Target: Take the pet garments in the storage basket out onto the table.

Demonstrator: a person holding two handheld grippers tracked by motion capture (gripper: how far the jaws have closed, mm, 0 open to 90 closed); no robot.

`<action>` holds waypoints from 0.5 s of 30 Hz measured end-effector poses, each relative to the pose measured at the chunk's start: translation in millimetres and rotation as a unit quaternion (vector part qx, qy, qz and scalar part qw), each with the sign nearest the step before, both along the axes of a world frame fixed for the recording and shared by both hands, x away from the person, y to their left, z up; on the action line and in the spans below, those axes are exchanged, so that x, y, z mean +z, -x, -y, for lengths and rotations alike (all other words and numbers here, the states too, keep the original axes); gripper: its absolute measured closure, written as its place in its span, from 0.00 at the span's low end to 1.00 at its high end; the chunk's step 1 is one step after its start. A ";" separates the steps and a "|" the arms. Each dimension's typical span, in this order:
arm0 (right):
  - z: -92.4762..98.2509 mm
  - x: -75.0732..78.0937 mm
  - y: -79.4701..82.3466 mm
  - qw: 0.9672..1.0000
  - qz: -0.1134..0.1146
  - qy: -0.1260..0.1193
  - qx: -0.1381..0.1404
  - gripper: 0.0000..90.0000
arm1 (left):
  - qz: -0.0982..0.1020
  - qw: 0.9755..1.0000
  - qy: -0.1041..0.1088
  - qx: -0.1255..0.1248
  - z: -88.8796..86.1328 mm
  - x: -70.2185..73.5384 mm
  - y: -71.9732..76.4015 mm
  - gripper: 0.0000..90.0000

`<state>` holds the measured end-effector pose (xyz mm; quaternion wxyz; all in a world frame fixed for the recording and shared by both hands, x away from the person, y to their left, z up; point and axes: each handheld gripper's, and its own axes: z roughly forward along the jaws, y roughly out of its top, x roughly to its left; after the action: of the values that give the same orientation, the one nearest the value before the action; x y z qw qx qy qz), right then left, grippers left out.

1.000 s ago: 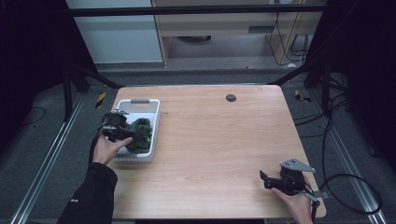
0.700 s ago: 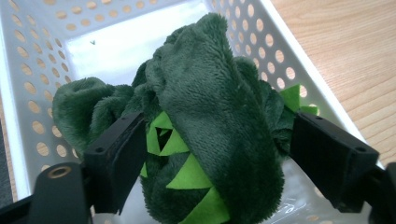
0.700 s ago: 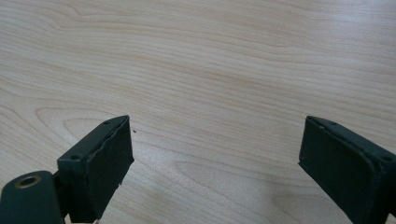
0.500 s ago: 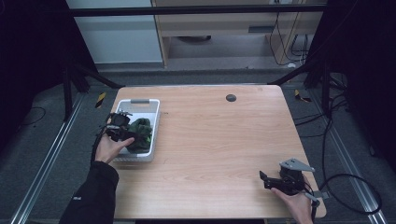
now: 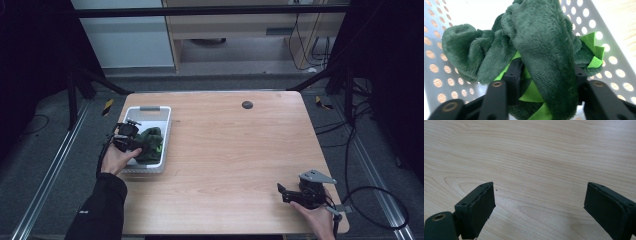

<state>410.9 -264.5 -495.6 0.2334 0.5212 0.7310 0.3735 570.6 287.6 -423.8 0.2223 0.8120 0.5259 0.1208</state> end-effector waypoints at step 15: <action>0.6 0.8 0.3 1.000 -0.004 -0.004 -0.002 0.11 | 0.026 1.000 0.002 -0.007 -2.5 18.9 12.5 0.85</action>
<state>410.6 -265.1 -494.8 0.2294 0.5251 0.7292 0.3741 558.2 290.1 -404.9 0.2381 0.8121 0.5143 0.1390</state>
